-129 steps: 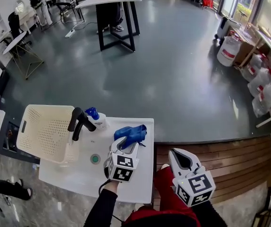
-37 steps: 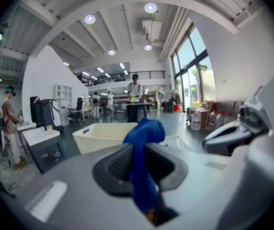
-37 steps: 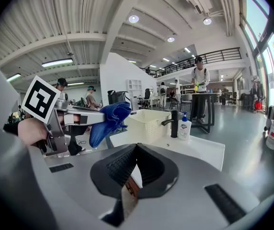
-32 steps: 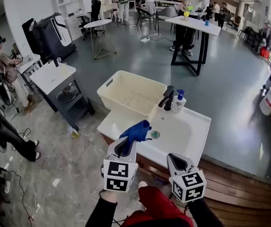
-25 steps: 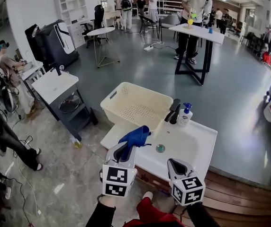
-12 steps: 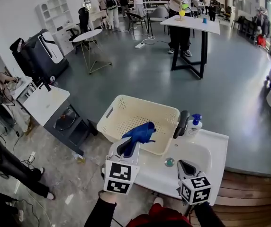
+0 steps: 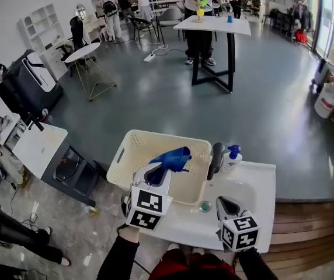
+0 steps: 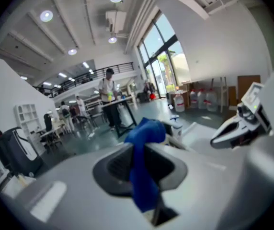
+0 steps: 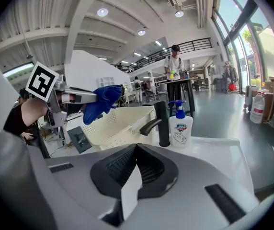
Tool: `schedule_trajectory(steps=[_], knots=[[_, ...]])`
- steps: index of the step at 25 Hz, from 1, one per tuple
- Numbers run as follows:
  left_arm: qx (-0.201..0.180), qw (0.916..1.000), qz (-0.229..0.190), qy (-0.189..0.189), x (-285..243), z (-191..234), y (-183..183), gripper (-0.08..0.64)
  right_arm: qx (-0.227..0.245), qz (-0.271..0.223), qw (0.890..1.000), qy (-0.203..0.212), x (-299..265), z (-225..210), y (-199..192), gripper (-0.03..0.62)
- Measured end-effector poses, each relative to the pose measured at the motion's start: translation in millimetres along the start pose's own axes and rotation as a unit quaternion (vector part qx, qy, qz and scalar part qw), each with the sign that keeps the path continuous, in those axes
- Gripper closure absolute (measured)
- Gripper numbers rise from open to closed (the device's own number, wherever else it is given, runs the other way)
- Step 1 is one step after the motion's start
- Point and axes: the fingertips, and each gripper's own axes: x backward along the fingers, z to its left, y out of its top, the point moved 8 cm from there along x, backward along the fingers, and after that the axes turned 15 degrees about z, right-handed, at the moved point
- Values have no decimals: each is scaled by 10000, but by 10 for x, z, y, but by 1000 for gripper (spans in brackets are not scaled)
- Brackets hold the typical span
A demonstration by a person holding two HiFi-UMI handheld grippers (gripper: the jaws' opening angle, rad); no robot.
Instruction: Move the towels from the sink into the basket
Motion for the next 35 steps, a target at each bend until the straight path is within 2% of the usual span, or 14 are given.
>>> schedule_trajectory(steps=[8, 16, 28, 35], knots=[[-558, 9958, 123, -722, -499, 130, 72, 497, -471, -57, 9971, -601, -138, 82, 97, 584], [-1162, 9815, 427, -1460, -974, 148, 65, 497, -929, -94, 9889, -1157, -201, 156, 110, 584], [-1666, 9615, 994, -1944, -1538, -11, 0, 497, -1258, -36, 9799, -1547, -224, 102, 81, 584], [-1692, 9555, 1244, -2072, -1748, -98, -75, 495, -1274, 70, 9793, -1569, -264, 48, 67, 584]])
